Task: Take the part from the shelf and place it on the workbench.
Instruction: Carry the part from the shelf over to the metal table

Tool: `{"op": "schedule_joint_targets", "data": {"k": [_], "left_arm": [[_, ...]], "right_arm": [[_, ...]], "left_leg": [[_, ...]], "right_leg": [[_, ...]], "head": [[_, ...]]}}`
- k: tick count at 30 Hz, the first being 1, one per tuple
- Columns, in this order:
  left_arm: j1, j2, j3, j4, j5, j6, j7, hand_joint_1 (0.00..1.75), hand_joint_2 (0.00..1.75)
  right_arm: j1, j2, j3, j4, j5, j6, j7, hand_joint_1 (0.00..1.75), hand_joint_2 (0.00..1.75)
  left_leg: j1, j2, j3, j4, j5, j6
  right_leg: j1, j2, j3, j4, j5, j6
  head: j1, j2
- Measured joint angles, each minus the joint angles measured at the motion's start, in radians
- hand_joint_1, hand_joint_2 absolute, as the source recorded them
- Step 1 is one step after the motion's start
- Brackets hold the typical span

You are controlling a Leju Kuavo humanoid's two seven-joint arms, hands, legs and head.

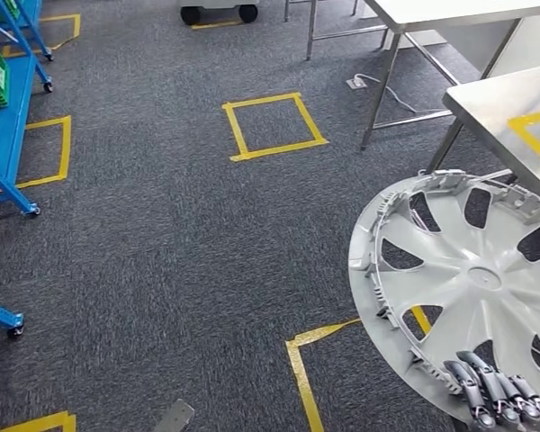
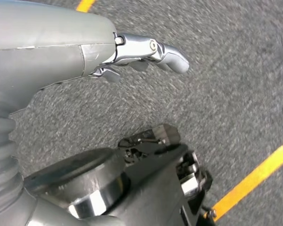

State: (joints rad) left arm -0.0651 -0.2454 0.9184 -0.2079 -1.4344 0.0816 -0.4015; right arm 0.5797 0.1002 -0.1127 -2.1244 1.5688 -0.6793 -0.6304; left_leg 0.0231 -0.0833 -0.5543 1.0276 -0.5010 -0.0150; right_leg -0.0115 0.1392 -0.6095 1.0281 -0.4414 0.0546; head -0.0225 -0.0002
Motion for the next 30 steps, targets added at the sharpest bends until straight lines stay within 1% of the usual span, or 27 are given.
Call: {"op": "schedule_joint_targets", "data": {"k": [1,2,3,5,6,7,8,9,10,11,12,13,14,16,17,18,19,20,22,23,24,25,26,27,28,29,30], "left_arm": [[-0.002,-0.001,-0.004,0.000,-0.002,-0.004,0.000,0.00,1.75],[-0.004,-0.001,-0.007,0.000,-0.003,-0.007,0.000,0.00,1.75],[-0.006,-0.002,-0.010,0.000,-0.004,-0.009,-0.001,0.00,1.75],[-0.007,-0.003,-0.013,0.000,-0.004,-0.012,-0.002,0.00,1.75],[-0.006,-0.003,-0.013,0.000,-0.004,-0.013,-0.003,0.00,1.75],[-0.004,-0.002,-0.014,0.000,-0.004,-0.014,-0.003,0.00,1.75],[-0.004,-0.002,-0.015,0.000,-0.004,-0.015,-0.004,0.00,1.75],[-0.003,-0.001,-0.016,0.000,-0.004,-0.016,-0.005,0.00,1.75],[-0.004,-0.001,-0.017,0.000,-0.004,-0.017,-0.006,0.00,1.75],[-0.004,-0.001,-0.019,0.000,-0.004,-0.017,-0.007,0.00,1.75],[-0.004,-0.001,-0.021,0.000,-0.004,-0.017,-0.008,0.00,1.75],[-0.005,-0.001,-0.021,0.000,-0.004,-0.018,-0.008,0.00,1.75],[-0.005,-0.001,-0.022,0.000,-0.004,-0.018,-0.008,0.00,1.75],[-0.008,-0.003,-0.025,0.000,-0.004,-0.018,-0.009,0.00,1.75],[-0.010,-0.004,-0.027,0.000,-0.005,-0.018,-0.009,0.00,1.75],[-0.013,-0.006,-0.029,-0.001,-0.006,-0.018,-0.009,0.00,1.75],[-0.015,-0.007,-0.030,-0.001,-0.006,-0.018,-0.010,0.00,1.75],[-0.016,-0.007,-0.031,0.000,-0.007,-0.018,-0.010,0.00,1.75],[-0.012,-0.007,-0.031,0.000,-0.005,-0.018,-0.010,0.00,1.75],[-0.007,-0.006,-0.031,0.000,-0.004,-0.017,-0.009,0.00,1.75],[-0.004,-0.005,-0.031,0.000,-0.001,-0.017,-0.009,0.00,1.75],[-0.001,-0.004,-0.031,0.000,0.001,-0.016,-0.009,0.00,1.75],[0.000,-0.003,-0.031,0.000,0.003,-0.016,-0.009,0.00,1.75],[0.001,-0.002,-0.031,0.001,0.005,-0.016,-0.009,0.00,1.75],[0.001,-0.002,-0.031,0.002,0.007,-0.016,-0.009,0.00,1.75],[0.001,-0.002,-0.031,0.004,0.008,-0.017,-0.009,0.00,1.75],[0.000,-0.002,-0.031,0.005,0.010,-0.017,-0.009,0.00,1.75]], "right_arm": [[0.002,0.003,-0.004,0.000,0.000,0.000,-0.004,1.75,1.75],[0.005,0.007,-0.008,0.000,0.000,0.000,-0.008,1.75,1.75],[0.007,0.009,-0.011,0.000,0.000,0.000,-0.012,1.75,1.75],[0.008,0.013,-0.015,0.000,0.000,0.000,-0.018,1.75,1.75],[0.007,0.014,-0.018,0.000,0.000,0.000,-0.020,1.75,1.75],[0.008,0.016,-0.021,0.000,0.000,0.000,-0.020,1.75,1.75],[0.009,0.017,-0.024,0.000,0.000,0.000,-0.021,1.75,1.75],[0.011,0.018,-0.028,0.000,0.000,0.000,-0.021,1.75,1.75],[0.014,0.019,-0.031,0.000,0.000,0.000,-0.022,1.75,1.75],[0.015,0.020,-0.033,0.000,0.000,0.000,-0.022,1.75,1.75],[0.015,0.020,-0.034,0.000,0.000,0.000,-0.023,1.75,1.75],[0.015,0.021,-0.034,-0.001,0.000,0.000,-0.023,1.75,1.75],[0.015,0.021,-0.035,-0.001,0.000,-0.001,-0.024,1.75,1.75],[0.016,0.023,-0.036,-0.003,0.000,-0.001,-0.024,1.75,1.75],[0.019,0.024,-0.038,-0.004,0.000,-0.002,-0.024,1.75,1.75],[0.020,0.025,-0.040,-0.006,-0.001,-0.002,-0.024,1.75,1.75],[0.019,0.027,-0.041,-0.007,-0.001,-0.003,-0.025,1.75,1.75],[0.018,0.029,-0.042,-0.007,-0.001,-0.004,-0.026,1.75,1.75],[0.015,0.031,-0.043,-0.007,0.000,-0.004,-0.029,1.75,1.75],[0.015,0.032,-0.044,-0.007,0.000,-0.004,-0.031,1.75,1.75],[0.017,0.032,-0.045,-0.007,0.000,-0.004,-0.031,1.75,1.75],[0.018,0.032,-0.046,-0.006,0.000,-0.004,-0.032,1.75,1.75],[0.019,0.032,-0.047,-0.006,0.000,-0.004,-0.032,1.75,1.75],[0.019,0.032,-0.048,-0.005,0.000,-0.004,-0.032,1.75,1.75],[0.019,0.032,-0.049,-0.005,0.001,-0.004,-0.032,1.75,1.75],[0.018,0.032,-0.051,-0.005,0.001,-0.005,-0.032,1.75,1.75],[0.019,0.033,-0.052,-0.005,0.001,-0.005,-0.032,1.75,1.75]], "left_leg": [[-0.001,0.013,0.001,0.002,0.000,0.009],[-0.001,0.025,0.004,0.001,-0.001,0.017],[-0.002,0.038,0.008,0.000,-0.002,0.024],[-0.007,0.065,0.018,-0.002,-0.010,0.036],[-0.011,0.080,0.022,-0.002,-0.015,0.039],[-0.014,0.094,0.028,-0.002,-0.021,0.041],[-0.016,0.108,0.035,-0.002,-0.029,0.041],[-0.018,0.121,0.045,-0.002,-0.036,0.041],[-0.019,0.133,0.057,-0.002,-0.045,0.040],[-0.020,0.144,0.070,-0.002,-0.056,0.039],[-0.023,0.155,0.082,-0.003,-0.067,0.035],[-0.025,0.164,0.091,-0.004,-0.076,0.030],[-0.026,0.172,0.098,-0.007,-0.083,0.025],[-0.025,0.191,0.114,-0.021,-0.093,0.013],[-0.023,0.189,0.125,-0.024,-0.098,0.008],[-0.022,0.175,0.127,-0.010,-0.105,0.003],[-0.021,0.152,0.113,0.027,-0.118,-0.001],[-0.020,0.122,0.076,0.091,-0.134,-0.003],[-0.018,0.092,-0.038,0.240,-0.158,-0.009],[-0.016,0.087,-0.089,0.284,-0.147,-0.012],[-0.014,0.085,-0.124,0.292,-0.112,-0.016],[-0.011,0.082,-0.138,0.261,-0.057,-0.021],[-0.006,0.073,-0.136,0.203,0.008,-0.029],[0.002,0.056,-0.128,0.135,0.059,-0.038],[0.007,0.042,-0.118,0.081,0.085,-0.041],[0.011,0.031,-0.111,0.043,0.088,-0.039],[0.012,0.028,-0.106,0.022,0.074,-0.030]], "right_leg": [[-0.003,0.009,-0.004,-0.002,0.001,0.004],[-0.003,0.000,-0.009,0.003,-0.001,0.007],[-0.001,-0.024,-0.020,0.024,-0.012,0.010],[0.003,-0.095,-0.075,0.134,-0.060,0.013],[0.003,-0.118,-0.115,0.208,-0.089,0.014],[0.002,-0.129,-0.151,0.270,-0.106,0.014],[0.002,-0.133,-0.171,0.299,-0.105,0.013],[0.003,-0.135,-0.171,0.289,-0.084,0.011],[0.004,-0.141,-0.148,0.238,-0.047,0.007],[0.007,-0.159,-0.115,0.168,-0.009,0.002],[0.014,-0.183,-0.080,0.105,0.015,-0.004],[0.020,-0.202,-0.056,0.061,0.027,-0.008],[0.027,-0.215,-0.044,0.042,0.024,-0.013],[0.033,-0.198,-0.035,0.035,0.013,-0.022],[0.031,-0.185,-0.025,0.027,0.008,-0.028],[0.028,-0.172,-0.010,0.016,0.003,-0.034],[0.022,-0.160,0.007,0.006,-0.002,-0.040],[0.018,-0.148,0.021,-0.002,-0.008,-0.045],[0.012,-0.118,0.044,-0.007,-0.026,-0.049],[0.009,-0.100,0.057,-0.007,-0.038,-0.048],[0.004,-0.081,0.072,-0.007,-0.051,-0.044],[-0.001,-0.063,0.090,-0.007,-0.065,-0.038],[-0.007,-0.048,0.104,-0.007,-0.081,-0.030],[-0.010,-0.033,0.117,-0.005,-0.098,-0.021],[-0.012,-0.020,0.126,-0.006,-0.117,-0.013],[-0.013,-0.008,0.134,-0.014,-0.134,-0.005],[-0.014,0.001,0.148,-0.021,-0.140,0.002]], "head": [[0.001,0.000],[0.002,0.000],[0.006,0.000],[0.012,0.000],[0.014,0.000],[0.014,0.000],[0.014,0.000],[0.014,0.000],[0.014,0.000],[0.015,0.000],[0.015,0.000],[0.015,0.000],[0.014,0.000],[0.012,0.000],[0.012,0.000],[0.009,0.000],[0.005,0.000],[0.002,0.000],[-0.001,0.000],[-0.002,0.000],[-0.002,0.000],[-0.002,0.000],[-0.002,0.000],[-0.005,0.000],[-0.010,0.000],[-0.014,0.000],[-0.019,0.000]]}}
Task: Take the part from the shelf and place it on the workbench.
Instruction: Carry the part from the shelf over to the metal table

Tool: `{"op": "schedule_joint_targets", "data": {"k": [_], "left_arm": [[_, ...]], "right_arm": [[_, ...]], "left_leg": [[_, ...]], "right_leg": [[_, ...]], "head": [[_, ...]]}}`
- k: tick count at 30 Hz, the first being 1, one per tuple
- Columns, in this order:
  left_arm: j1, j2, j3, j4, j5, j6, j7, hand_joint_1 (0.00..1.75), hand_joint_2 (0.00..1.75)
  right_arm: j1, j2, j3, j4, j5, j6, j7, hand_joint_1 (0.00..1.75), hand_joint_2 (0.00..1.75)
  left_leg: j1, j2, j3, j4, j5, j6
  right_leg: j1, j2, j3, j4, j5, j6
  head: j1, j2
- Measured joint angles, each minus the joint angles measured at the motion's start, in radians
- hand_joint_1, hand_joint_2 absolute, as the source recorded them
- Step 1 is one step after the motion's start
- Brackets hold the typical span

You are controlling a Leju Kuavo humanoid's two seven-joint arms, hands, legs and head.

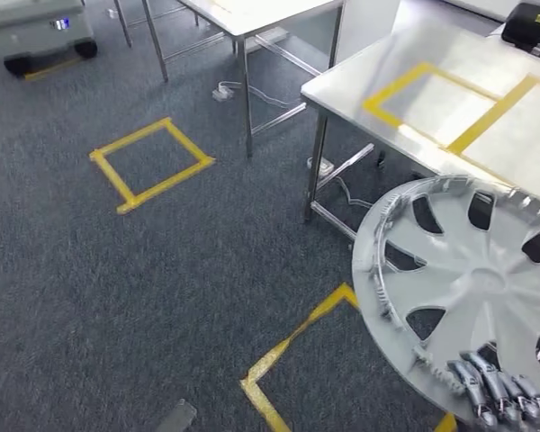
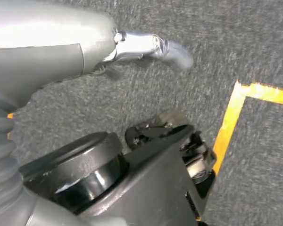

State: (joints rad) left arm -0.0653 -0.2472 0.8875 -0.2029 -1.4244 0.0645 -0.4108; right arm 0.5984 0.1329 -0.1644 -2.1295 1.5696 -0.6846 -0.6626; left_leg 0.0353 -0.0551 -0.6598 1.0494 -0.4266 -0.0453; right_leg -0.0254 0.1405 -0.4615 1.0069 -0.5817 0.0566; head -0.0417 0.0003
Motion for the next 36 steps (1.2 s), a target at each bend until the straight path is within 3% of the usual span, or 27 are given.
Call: {"op": "schedule_joint_targets", "data": {"k": [2,3,4,6,8,9,10,11,13,14,15,16,18,19,20,21,22,23,24,25,26,28,29,30,32,34,36], "left_arm": [[-0.003,0.000,0.000,0.000,0.002,-0.001,-0.003,0.00,1.75],[-0.002,0.000,0.001,0.000,0.003,-0.002,-0.005,0.00,1.75],[0.000,0.000,0.001,0.000,0.004,-0.003,-0.007,0.00,1.75],[0.003,0.001,0.001,0.000,0.006,-0.007,-0.010,0.00,1.75],[0.005,0.001,0.001,0.000,0.009,-0.011,-0.011,0.00,1.75],[0.005,0.002,0.001,0.000,0.011,-0.012,-0.011,0.00,1.75],[0.004,0.002,0.001,0.000,0.011,-0.013,-0.011,0.00,1.75],[0.004,0.003,0.001,0.000,0.012,-0.013,-0.011,0.00,1.75],[0.006,0.003,0.001,0.003,0.012,-0.012,-0.011,0.00,1.75],[0.006,0.002,0.002,0.004,0.013,-0.012,-0.011,0.00,1.75],[0.005,0.002,0.002,0.005,0.013,-0.012,-0.011,0.00,1.75],[0.002,0.001,0.002,0.005,0.014,-0.012,-0.010,0.00,1.75],[-0.005,0.000,0.002,0.006,0.013,-0.011,-0.011,0.00,1.75],[-0.009,-0.001,0.002,0.006,0.013,-0.011,-0.011,0.00,1.75],[-0.011,-0.001,0.002,0.006,0.013,-0.010,-0.011,0.00,1.75],[-0.011,-0.002,0.001,0.006,0.013,-0.010,-0.011,0.00,1.75],[-0.009,-0.001,0.001,0.006,0.013,-0.010,-0.011,0.00,1.75],[-0.007,0.000,0.002,0.006,0.013,-0.010,-0.011,0.00,1.75],[-0.006,0.002,0.002,0.006,0.013,-0.010,-0.011,0.00,1.75],[-0.006,0.003,0.002,0.006,0.013,-0.010,-0.011,0.00,1.75],[-0.006,0.003,0.002,0.006,0.014,-0.010,-0.011,0.00,1.75],[-0.006,0.004,0.002,0.006,0.017,-0.009,-0.011,0.00,1.75],[-0.005,0.005,0.002,0.006,0.019,-0.008,-0.010,0.00,1.75],[-0.004,0.005,0.003,0.006,0.022,-0.006,-0.010,0.00,1.75],[-0.003,0.005,0.005,0.006,0.026,-0.001,-0.008,0.00,1.75],[-0.004,0.004,0.006,0.006,0.029,0.001,-0.007,0.00,1.75],[-0.004,0.005,0.007,0.006,0.031,0.002,-0.007,0.00,1.75]], "right_arm": [[0.003,0.000,-0.003,0.001,0.000,-0.001,0.000,1.75,1.75],[0.003,0.000,-0.004,0.002,0.000,-0.001,-0.001,1.75,1.75],[0.002,0.000,-0.004,0.002,0.000,-0.001,-0.002,1.75,1.75],[-0.002,0.000,-0.005,0.003,0.000,-0.001,-0.005,1.75,1.75],[-0.003,0.002,-0.007,0.004,0.000,-0.001,-0.009,1.75,1.75],[-0.003,0.005,-0.007,0.005,0.000,-0.001,-0.013,1.75,1.75],[-0.003,0.008,-0.008,0.006,0.000,-0.001,-0.016,1.75,1.75],[-0.002,0.011,-0.010,0.008,0.000,-0.001,-0.019,1.75,1.75],[0.000,0.017,-0.012,0.010,0.000,-0.001,-0.020,1.75,1.75],[0.001,0.019,-0.013,0.010,0.001,0.000,-0.019,1.75,1.75],[0.002,0.021,-0.014,0.011,0.001,0.000,-0.017,1.75,1.75],[0.002,0.023,-0.015,0.011,0.001,0.000,-0.015,1.75,1.75],[0.002,0.027,-0.017,0.011,0.000,0.000,-0.012,1.75,1.75],[0.001,0.028,-0.018,0.011,0.000,0.000,-0.012,1.75,1.75],[0.000,0.029,-0.019,0.011,0.000,0.000,-0.011,1.75,1.75],[-0.001,0.031,-0.019,0.011,0.001,0.000,-0.011,1.75,1.75],[-0.002,0.032,-0.020,0.011,0.001,0.000,-0.011,1.75,1.75],[-0.002,0.032,-0.021,0.011,0.001,0.000,-0.011,1.75,1.75],[-0.001,0.033,-0.022,0.011,0.001,0.000,-0.011,1.75,1.75],[-0.001,0.033,-0.022,0.011,0.001,0.000,-0.010,1.75,1.75],[-0.001,0.033,-0.023,0.011,0.001,0.000,-0.008,1.75,1.75],[0.002,0.033,-0.023,0.011,0.001,0.000,0.001,1.75,1.75],[0.005,0.033,-0.023,0.011,0.001,0.000,0.008,1.75,1.75],[0.011,0.035,-0.023,0.011,0.001,0.000,0.015,1.75,1.75],[0.031,0.042,-0.023,0.010,0.001,-0.001,0.025,1.75,1.75],[0.053,0.051,-0.023,0.008,0.001,-0.002,0.028,1.75,1.75],[0.064,0.061,-0.023,0.005,0.001,-0.002,0.026,1.75,1.75]], "left_leg": [[-0.002,0.015,0.021,-0.012,-0.021,0.024],[-0.003,0.022,0.037,-0.015,-0.026,0.032],[-0.005,0.030,0.057,-0.017,-0.034,0.038],[-0.012,0.050,0.101,-0.027,-0.053,0.046],[-0.021,0.069,0.155,-0.050,-0.076,0.053],[-0.026,0.076,0.186,-0.063,-0.089,0.056],[-0.032,0.082,0.220,-0.077,-0.104,0.058],[-0.039,0.090,0.255,-0.090,-0.122,0.061],[-0.051,0.105,0.316,-0.105,-0.163,0.064],[-0.056,0.112,0.337,-0.109,-0.185,0.065],[-0.060,0.118,0.357,-0.108,-0.202,0.064],[-0.063,0.122,0.367,-0.099,-0.206,0.062],[-0.061,0.113,0.338,-0.021,-0.180,0.054],[-0.059,0.099,0.296,0.044,-0.164,0.049],[-0.057,0.083,0.250,0.111,-0.167,0.044],[-0.055,0.070,0.205,0.165,-0.194,0.040],[-0.051,0.064,0.168,0.197,-0.241,0.036],[-0.048,0.062,0.138,0.212,-0.287,0.032],[-0.044,0.061,0.117,0.209,-0.312,0.028],[-0.041,0.059,0.106,0.186,-0.302,0.025],[-0.037,0.052,0.106,0.144,-0.259,0.021],[-0.028,0.009,0.118,0.037,-0.149,0.015],[-0.025,-0.012,0.122,0.000,-0.119,0.018],[-0.024,-0.025,0.123,-0.019,-0.105,0.025],[-0.025,-0.013,0.126,-0.025,-0.098,0.045],[-0.021,0.012,0.135,-0.030,-0.086,0.058],[-0.020,0.040,0.140,-0.033,-0.085,0.066]], "right_leg": [[-0.004,-0.003,0.024,-0.019,0.004,0.012],[-0.002,-0.027,0.020,0.004,0.020,0.016],[0.000,-0.060,-0.010,0.054,0.033,0.018],[0.010,-0.120,-0.117,0.203,0.033,0.016],[0.018,-0.135,-0.220,0.282,-0.036,0.005],[0.023,-0.135,-0.252,0.278,-0.073,-0.003],[0.028,-0.136,-0.274,0.250,-0.089,-0.015],[0.037,-0.141,-0.286,0.203,-0.062,-0.032],[0.065,-0.169,-0.297,0.087,0.111,-0.074],[0.076,-0.180,-0.293,0.050,0.197,-0.085],[0.083,-0.182,-0.288,0.032,0.254,-0.087],[0.082,-0.172,-0.280,0.033,0.263,-0.082],[0.075,-0.150,-0.262,0.030,0.261,-0.077],[0.071,-0.141,-0.255,0.026,0.256,-0.081],[0.067,-0.130,-0.249,0.021,0.253,-0.085],[0.064,-0.119,-0.245,0.018,0.248,-0.088],[0.061,-0.105,-0.240,0.017,0.243,-0.089],[0.058,-0.090,-0.234,0.016,0.237,-0.088],[0.055,-0.074,-0.229,0.017,0.232,-0.086],[0.052,-0.059,-0.223,0.017,0.227,-0.082],[0.049,-0.045,-0.218,0.018,0.223,-0.078],[0.044,-0.020,-0.215,0.024,0.218,-0.067],[0.043,-0.008,-0.217,0.027,0.217,-0.060],[0.042,0.003,-0.221,0.029,0.216,-0.053],[0.042,0.021,-0.226,0.028,0.216,-0.041],[0.046,-0.020,-0.237,0.050,0.197,-0.031],[0.045,-0.096,-0.280,0.149,0.137,-0.019]], "head": [[0.003,0.000],[0.007,0.000],[0.015,0.000],[0.026,0.000],[0.030,0.000],[0.032,0.000],[0.033,0.000],[0.036,0.000],[0.037,0.000],[0.035,0.000],[0.033,0.000],[0.031,0.000],[0.030,0.000],[0.029,0.000],[0.028,0.000],[0.026,0.000],[0.026,0.000],[0.026,0.000],[0.026,0.000],[0.027,0.000],[0.027,0.000],[0.027,0.000],[0.027,0.000],[0.027,0.000],[0.028,0.000],[0.033,0.000],[0.041,0.000]]}}
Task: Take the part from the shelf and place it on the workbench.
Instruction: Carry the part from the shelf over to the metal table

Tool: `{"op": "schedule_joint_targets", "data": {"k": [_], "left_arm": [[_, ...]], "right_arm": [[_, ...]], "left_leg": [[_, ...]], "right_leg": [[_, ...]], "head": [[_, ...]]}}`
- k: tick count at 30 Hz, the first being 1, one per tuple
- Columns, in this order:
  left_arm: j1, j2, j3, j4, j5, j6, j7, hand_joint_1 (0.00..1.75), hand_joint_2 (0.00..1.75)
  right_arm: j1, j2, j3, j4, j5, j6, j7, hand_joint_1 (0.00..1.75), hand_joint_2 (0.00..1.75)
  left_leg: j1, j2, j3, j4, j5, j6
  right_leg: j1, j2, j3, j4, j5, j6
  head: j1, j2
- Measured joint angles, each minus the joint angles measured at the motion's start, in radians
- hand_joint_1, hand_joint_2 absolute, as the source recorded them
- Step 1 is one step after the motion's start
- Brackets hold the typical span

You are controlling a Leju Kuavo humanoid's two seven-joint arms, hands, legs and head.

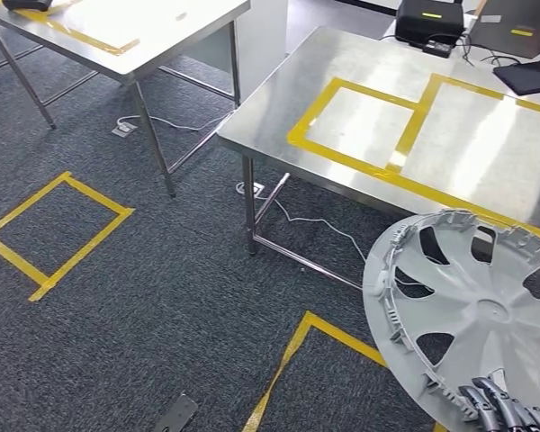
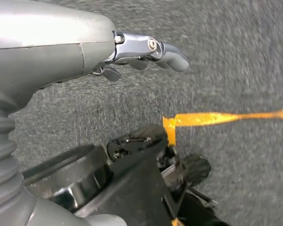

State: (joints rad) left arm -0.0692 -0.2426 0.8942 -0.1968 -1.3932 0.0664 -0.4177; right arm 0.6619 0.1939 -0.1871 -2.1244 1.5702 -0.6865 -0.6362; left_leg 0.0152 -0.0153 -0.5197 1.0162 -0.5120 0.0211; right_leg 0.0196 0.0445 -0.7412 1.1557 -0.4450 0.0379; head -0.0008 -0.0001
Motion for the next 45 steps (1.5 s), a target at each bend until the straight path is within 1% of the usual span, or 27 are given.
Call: {"op": "schedule_joint_targets", "data": {"k": [2,3,4,6,8,9,11,12,14,16,17,18,19,21,23,25,27,29,31,33,34,36,38,40,42,43,45], "left_arm": [[0.004,0.002,0.002,0.000,0.002,0.000,0.000,0.00,1.75],[0.006,0.003,0.003,0.000,0.004,0.000,0.000,0.00,1.75],[0.006,0.003,0.004,0.000,0.005,0.000,0.000,0.00,1.75],[0.005,0.003,0.006,0.000,0.007,0.000,0.000,0.00,1.75],[0.004,0.004,0.006,0.000,0.008,0.001,0.000,0.00,1.75],[0.003,0.005,0.006,0.000,0.009,0.002,0.000,0.00,1.75],[0.000,0.005,0.007,0.000,0.010,0.003,-0.001,0.00,1.75],[-0.002,0.005,0.008,0.000,0.010,0.004,-0.001,0.00,1.75],[-0.006,0.004,0.008,0.000,0.010,0.005,-0.001,0.00,1.75],[-0.004,0.004,0.010,0.000,0.010,0.004,-0.001,0.00,1.75],[-0.002,0.005,0.011,0.000,0.010,0.004,-0.001,0.00,1.75],[0.000,0.005,0.012,0.000,0.010,0.003,0.000,0.00,1.75],[0.001,0.006,0.013,0.000,0.010,0.002,0.002,0.00,1.75],[0.000,0.008,0.014,0.000,0.009,0.002,0.005,0.00,1.75],[-0.002,0.009,0.014,0.000,0.009,0.002,0.007,0.00,1.75],[-0.004,0.008,0.014,0.000,0.008,0.002,0.008,0.00,1.75],[-0.006,0.007,0.014,0.000,0.008,0.002,0.008,0.00,1.75],[-0.006,0.006,0.014,0.000,0.008,0.002,0.008,0.00,1.75],[-0.003,0.006,0.015,0.000,0.008,0.002,0.008,0.00,1.75],[0.000,0.008,0.015,0.000,0.008,0.002,0.010,0.00,1.75],[0.001,0.008,0.015,0.000,0.008,0.002,0.011,0.00,1.75],[0.000,0.008,0.015,0.000,0.007,0.000,0.013,0.00,1.75],[0.000,0.007,0.015,0.000,0.004,-0.002,0.014,0.00,1.75],[-0.001,0.008,0.015,0.000,0.001,-0.001,0.014,0.00,1.75],[-0.004,0.007,0.015,0.000,0.000,0.001,0.016,0.00,1.75],[-0.005,0.007,0.015,0.000,0.000,0.002,0.017,0.00,1.75],[-0.009,0.006,0.015,0.000,0.000,0.003,0.017,0.00,1.75]], "right_arm": [[0.008,0.010,0.000,-0.004,0.000,0.000,-0.002,1.75,1.75],[0.015,0.016,0.001,-0.006,0.000,0.000,-0.002,1.75,1.75],[0.023,0.023,0.002,-0.008,0.000,0.000,-0.002,1.75,1.75],[0.040,0.036,0.007,-0.012,0.000,0.000,-0.001,1.75,1.75],[0.050,0.048,0.020,-0.015,0.000,0.000,0.000,1.75,1.75],[0.055,0.053,0.028,-0.016,0.000,0.000,-0.001,1.75,1.75],[0.066,0.065,0.044,-0.018,0.000,0.000,-0.002,1.75,1.75],[0.073,0.071,0.050,-0.019,0.000,-0.001,-0.003,1.75,1.75],[0.084,0.083,0.063,-0.021,0.000,-0.001,-0.002,1.75,1.75],[0.087,0.090,0.074,-0.022,0.000,-0.001,0.000,1.75,1.75],[0.088,0.092,0.081,-0.022,0.000,-0.001,0.003,1.75,1.75],[0.089,0.093,0.087,-0.021,0.000,-0.001,0.009,1.75,1.75],[0.090,0.094,0.097,-0.019,0.000,-0.001,0.017,1.75,1.75],[0.091,0.094,0.121,-0.012,0.000,-0.001,0.039,1.75,1.75],[0.083,0.093,0.151,-0.002,0.001,0.000,0.083,1.75,1.75],[0.067,0.092,0.189,0.007,0.000,0.001,0.152,1.75,1.75],[0.056,0.091,0.221,0.013,-0.001,0.000,0.198,1.75,1.75],[0.052,0.088,0.241,0.018,-0.001,0.000,0.210,1.75,1.75],[0.042,0.079,0.264,0.026,0.000,0.000,0.227,1.75,1.75],[0.029,0.062,0.285,0.034,0.000,0.000,0.250,1.75,1.75],[0.024,0.053,0.291,0.038,0.000,0.000,0.257,1.75,1.75],[0.021,0.042,0.297,0.044,0.000,0.000,0.258,1.75,1.75],[0.020,0.037,0.295,0.049,-0.001,0.002,0.242,1.75,1.75],[0.021,0.033,0.291,0.052,-0.001,0.010,0.220,1.75,1.75],[0.026,0.029,0.284,0.052,-0.001,0.020,0.203,1.75,1.75],[0.029,0.027,0.281,0.053,0.000,0.024,0.199,1.75,1.75],[0.034,0.025,0.275,0.053,-0.001,0.027,0.197,1.75,1.75]], "left_leg": [[0.000,0.031,0.003,0.000,-0.004,0.001],[0.002,0.046,0.005,0.000,-0.007,-0.001],[0.004,0.059,0.008,0.000,-0.011,-0.004],[0.008,0.083,0.019,0.000,-0.020,-0.014],[0.007,0.102,0.032,0.000,-0.031,-0.028],[0.005,0.110,0.037,-0.002,-0.035,-0.035],[0.004,0.125,0.050,-0.012,-0.039,-0.049],[0.005,0.121,0.056,-0.014,-0.042,-0.055],[0.008,0.082,0.042,0.025,-0.072,-0.063],[0.006,0.035,-0.025,0.146,-0.129,-0.062],[0.005,0.026,-0.067,0.213,-0.151,-0.061],[0.004,0.022,-0.099,0.258,-0.156,-0.059],[0.003,0.020,-0.116,0.269,-0.140,-0.057],[0.002,0.007,-0.100,0.189,-0.060,-0.051],[0.004,-0.031,-0.057,0.067,0.007,-0.045],[0.003,-0.052,-0.039,0.013,0.020,-0.041],[0.004,-0.035,-0.035,0.006,0.022,-0.030],[0.007,-0.015,-0.030,0.001,0.025,-0.017],[0.007,0.010,-0.026,-0.001,0.024,-0.010],[0.005,0.038,-0.023,-0.001,0.019,-0.009],[0.005,0.051,-0.020,0.000,0.016,-0.010],[0.006,0.072,-0.008,0.000,0.007,-0.014],[0.002,0.090,0.007,0.000,-0.008,-0.024],[-0.003,0.105,0.020,-0.004,-0.019,-0.037],[-0.002,0.122,0.033,-0.014,-0.024,-0.051],[-0.001,0.117,0.039,-0.013,-0.030,-0.057],[0.001,0.077,0.019,0.042,-0.063,-0.065]], "right_leg": [[-0.012,-0.033,-0.057,0.130,-0.061,0.013],[-0.018,-0.038,-0.067,0.162,-0.070,0.019],[-0.024,-0.042,-0.057,0.153,-0.060,0.024],[-0.031,-0.066,0.020,0.034,-0.009,0.034],[-0.030,-0.099,0.095,-0.079,0.019,0.034],[-0.028,-0.107,0.110,-0.101,0.019,0.029],[-0.025,-0.090,0.111,-0.104,0.012,0.014],[-0.026,-0.079,0.113,-0.107,0.011,0.007],[-0.030,-0.058,0.119,-0.116,0.012,-0.008],[-0.031,-0.036,0.122,-0.120,0.011,-0.019],[-0.030,-0.022,0.122,-0.120,0.010,-0.022],[-0.029,-0.008,0.123,-0.120,0.009,-0.023],[-0.029,0.008,0.125,-0.120,0.009,-0.024],[-0.029,0.039,0.129,-0.119,0.008,-0.022],[-0.027,0.066,0.129,-0.116,0.007,-0.015],[-0.027,0.087,0.122,-0.116,0.006,-0.004],[-0.029,0.098,0.115,-0.121,0.005,0.006],[-0.027,0.053,0.102,-0.092,-0.015,0.014],[-0.026,-0.013,0.053,0.015,-0.075,0.021],[-0.030,-0.036,-0.004,0.131,-0.124,0.029],[-0.031,-0.040,-0.013,0.150,-0.124,0.031],[-0.032,-0.053,0.030,0.073,-0.072,0.030],[-0.029,-0.095,0.102,-0.056,-0.018,0.025],[-0.025,-0.117,0.133,-0.107,-0.006,0.016],[-0.024,-0.094,0.133,-0.109,-0.010,0.005],[-0.026,-0.082,0.138,-0.113,-0.011,-0.001],[-0.032,-0.059,0.153,-0.123,-0.012,-0.013]], "head": [[0.003,0.000],[0.003,0.000],[0.003,0.000],[0.004,0.000],[0.004,0.000],[0.004,0.000],[0.003,0.000],[0.003,0.000],[-0.002,0.000],[-0.006,0.000],[-0.006,0.000],[-0.007,0.000],[-0.007,0.000],[-0.007,0.000],[-0.007,0.000],[-0.006,0.000],[-0.006,0.000],[-0.001,0.000],[0.003,0.000],[0.004,0.000],[0.004,0.000],[0.005,0.000],[0.004,0.000],[0.002,0.000],[0.001,0.000],[0.000,0.000],[-0.006,0.000]]}}
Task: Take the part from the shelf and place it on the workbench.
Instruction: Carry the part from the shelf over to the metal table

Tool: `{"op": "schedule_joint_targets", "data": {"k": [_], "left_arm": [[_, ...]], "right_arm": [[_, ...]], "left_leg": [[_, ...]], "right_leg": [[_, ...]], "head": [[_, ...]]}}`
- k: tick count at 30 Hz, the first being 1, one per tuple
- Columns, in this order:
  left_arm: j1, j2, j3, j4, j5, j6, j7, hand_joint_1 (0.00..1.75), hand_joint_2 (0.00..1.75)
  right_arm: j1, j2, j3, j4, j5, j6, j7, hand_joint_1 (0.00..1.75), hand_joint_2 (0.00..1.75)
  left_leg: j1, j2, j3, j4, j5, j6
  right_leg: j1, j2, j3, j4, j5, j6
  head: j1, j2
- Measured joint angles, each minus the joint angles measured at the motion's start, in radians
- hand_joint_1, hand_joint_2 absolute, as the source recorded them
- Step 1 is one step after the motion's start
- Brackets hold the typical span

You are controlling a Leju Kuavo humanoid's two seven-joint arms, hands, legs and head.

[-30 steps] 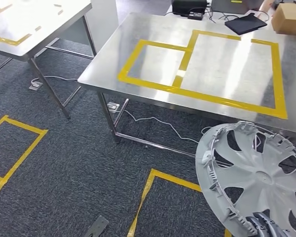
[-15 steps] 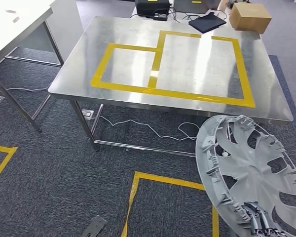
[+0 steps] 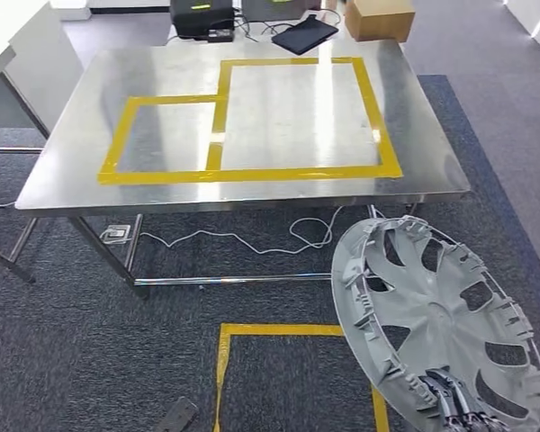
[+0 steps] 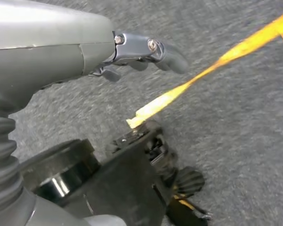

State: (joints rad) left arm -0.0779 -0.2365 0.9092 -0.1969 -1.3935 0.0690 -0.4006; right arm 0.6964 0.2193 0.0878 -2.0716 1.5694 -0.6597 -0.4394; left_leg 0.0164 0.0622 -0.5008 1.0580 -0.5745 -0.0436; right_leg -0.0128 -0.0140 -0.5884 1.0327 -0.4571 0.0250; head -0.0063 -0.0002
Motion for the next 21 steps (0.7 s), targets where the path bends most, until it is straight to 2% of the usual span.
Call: {"op": "schedule_joint_targets", "data": {"k": [1,2,3,4,5,7,9,11,13,15,16,17,18,20,21], "left_arm": [[0.000,0.000,0.000,0.000,0.000,0.000,0.000,0.00,1.75],[0.001,0.000,0.000,0.000,0.000,0.000,0.001,0.00,1.75],[0.004,0.000,0.000,0.000,0.000,0.000,0.002,0.00,1.75],[0.006,0.000,0.000,0.000,0.000,0.000,0.003,0.00,1.75],[0.008,0.001,0.000,0.000,0.000,0.000,0.003,0.00,1.75],[0.010,0.001,0.000,0.000,0.000,0.000,0.004,0.00,1.75],[0.010,0.002,0.000,0.000,0.000,0.000,0.004,0.00,1.75],[0.009,0.002,0.000,0.000,0.000,0.000,0.004,0.00,1.75],[0.008,0.002,0.000,0.000,0.000,0.000,0.004,0.00,1.75],[0.006,0.002,0.000,0.000,0.000,0.001,0.005,0.00,1.75],[0.005,0.001,0.000,0.000,0.000,0.002,0.005,0.00,1.75],[0.005,0.001,0.000,0.000,0.000,0.002,0.005,0.00,1.75],[0.005,0.001,0.000,0.000,0.000,0.003,0.006,0.00,1.75],[0.007,0.002,0.000,0.000,-0.002,-0.001,0.007,0.00,1.75],[0.008,0.003,0.000,0.000,-0.002,-0.003,0.008,0.00,1.75]], "right_arm": [[0.001,-0.001,-0.003,0.000,0.000,0.001,0.000,1.75,1.75],[0.001,-0.001,-0.005,0.000,0.000,0.001,-0.001,1.75,1.75],[0.001,-0.002,-0.008,0.000,0.000,0.001,-0.002,1.75,1.75],[0.001,-0.002,-0.011,0.001,0.000,0.001,-0.002,1.75,1.75],[0.002,-0.002,-0.013,0.002,0.000,0.001,-0.002,1.75,1.75],[0.003,-0.003,-0.015,0.002,0.000,0.002,-0.002,1.75,1.75],[0.003,-0.003,-0.016,0.003,0.000,0.002,-0.002,1.75,1.75],[0.004,-0.003,-0.017,0.004,0.000,0.002,-0.002,1.75,1.75],[0.003,-0.004,-0.023,0.005,0.000,0.003,-0.002,1.75,1.75],[0.005,-0.006,-0.029,0.007,0.000,0.006,-0.004,1.75,1.75],[0.006,-0.008,-0.031,0.007,0.000,0.011,-0.007,1.75,1.75],[0.007,-0.010,-0.035,0.007,0.000,0.019,-0.013,1.75,1.75],[0.007,-0.014,-0.040,0.008,0.000,0.029,-0.021,1.75,1.75],[0.008,-0.023,-0.058,0.010,0.000,0.050,-0.036,1.75,1.75],[0.008,-0.030,-0.067,0.011,0.001,0.061,-0.037,1.75,1.75]], "left_leg": [[0.000,-0.027,-0.033,0.062,-0.026,0.000],[0.000,-0.044,-0.079,0.135,-0.052,0.000],[0.000,-0.052,-0.125,0.198,-0.065,0.001],[0.000,-0.056,-0.159,0.234,-0.058,0.002],[0.000,-0.058,-0.179,0.245,-0.041,0.004],[0.000,-0.060,-0.186,0.230,-0.006,0.006],[0.000,-0.061,-0.184,0.222,0.002,0.006],[0.000,-0.063,-0.175,0.189,0.031,0.007],[0.000,-0.098,-0.132,0.061,0.087,0.016],[0.001,-0.122,-0.093,-0.044,0.116,0.032],[0.001,-0.114,-0.085,-0.048,0.113,0.039],[0.002,-0.105,-0.076,-0.049,0.109,0.046],[0.002,-0.096,-0.065,-0.050,0.105,0.052],[-0.001,-0.078,-0.046,-0.050,0.090,0.058],[-0.002,-0.070,-0.037,-0.050,0.080,0.059]], "right_leg": [[-0.001,0.011,0.003,-0.002,-0.001,-0.004],[-0.001,0.025,0.006,-0.003,-0.003,-0.008],[0.000,0.042,0.008,-0.003,-0.007,-0.010],[0.000,0.060,0.013,-0.003,-0.011,-0.011],[0.000,0.074,0.018,-0.003,-0.015,-0.011],[0.000,0.089,0.025,-0.003,-0.020,-0.010],[0.000,0.091,0.026,-0.003,-0.021,-0.010],[0.000,0.098,0.032,-0.003,-0.024,-0.009],[-0.001,0.132,0.041,-0.005,-0.039,0.006],[-0.003,0.160,0.052,-0.009,-0.049,0.026],[-0.003,0.150,0.056,-0.008,-0.050,0.032],[-0.001,0.126,0.050,0.007,-0.057,0.036],[0.000,0.096,0.032,0.040,-0.070,0.040],[0.003,0.039,-0.045,0.160,-0.105,0.046],[0.003,0.028,-0.089,0.219,-0.124,0.049]], "head": [[-0.004,0.000],[-0.006,0.000],[-0.007,0.000],[-0.008,0.000],[-0.009,0.000],[-0.009,0.000],[-0.009,0.000],[-0.010,0.000],[-0.010,0.000],[-0.010,0.000],[-0.010,0.000],[-0.007,0.000],[-0.003,0.000],[0.003,0.000],[0.004,0.000]]}}
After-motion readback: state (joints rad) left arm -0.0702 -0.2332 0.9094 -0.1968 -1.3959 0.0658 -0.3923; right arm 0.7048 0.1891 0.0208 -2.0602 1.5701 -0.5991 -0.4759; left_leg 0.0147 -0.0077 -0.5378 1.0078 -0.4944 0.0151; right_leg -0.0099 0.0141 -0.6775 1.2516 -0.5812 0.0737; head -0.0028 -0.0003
